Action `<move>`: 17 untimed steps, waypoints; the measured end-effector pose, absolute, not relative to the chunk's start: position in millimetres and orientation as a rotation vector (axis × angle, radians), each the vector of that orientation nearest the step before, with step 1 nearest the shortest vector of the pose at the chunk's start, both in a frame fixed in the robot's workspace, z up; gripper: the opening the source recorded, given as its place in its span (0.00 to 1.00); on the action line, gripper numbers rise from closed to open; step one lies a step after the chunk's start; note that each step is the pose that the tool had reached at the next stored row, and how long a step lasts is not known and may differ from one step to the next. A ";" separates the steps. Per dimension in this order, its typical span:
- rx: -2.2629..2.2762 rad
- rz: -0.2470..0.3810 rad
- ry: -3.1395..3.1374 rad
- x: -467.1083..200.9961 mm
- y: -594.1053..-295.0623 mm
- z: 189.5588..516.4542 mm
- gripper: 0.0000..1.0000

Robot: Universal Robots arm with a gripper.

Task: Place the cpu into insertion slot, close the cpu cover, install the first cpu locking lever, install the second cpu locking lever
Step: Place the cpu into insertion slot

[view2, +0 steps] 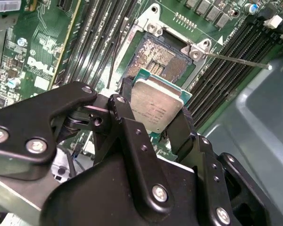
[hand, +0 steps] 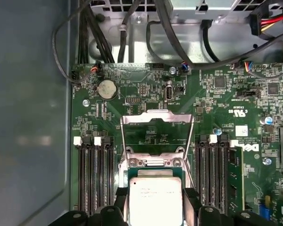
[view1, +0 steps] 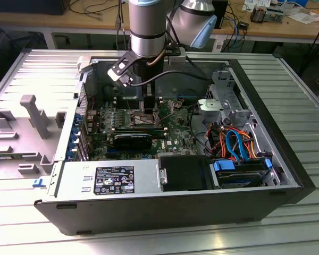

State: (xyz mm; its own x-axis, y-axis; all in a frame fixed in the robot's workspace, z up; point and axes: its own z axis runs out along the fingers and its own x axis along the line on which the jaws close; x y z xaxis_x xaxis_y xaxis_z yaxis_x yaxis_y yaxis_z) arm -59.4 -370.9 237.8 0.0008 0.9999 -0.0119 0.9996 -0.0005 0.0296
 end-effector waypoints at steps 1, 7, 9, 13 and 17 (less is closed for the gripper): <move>2.201 0.019 2.200 -59.7 -370.3 234.0 0.54; 2.201 0.019 2.200 -67.9 -369.9 219.8 0.54; 2.201 0.019 2.200 -69.3 -369.9 217.2 0.54; 2.201 0.019 2.200 -71.5 -370.2 211.9 0.54; 2.201 0.019 2.200 -72.3 -370.7 208.7 0.54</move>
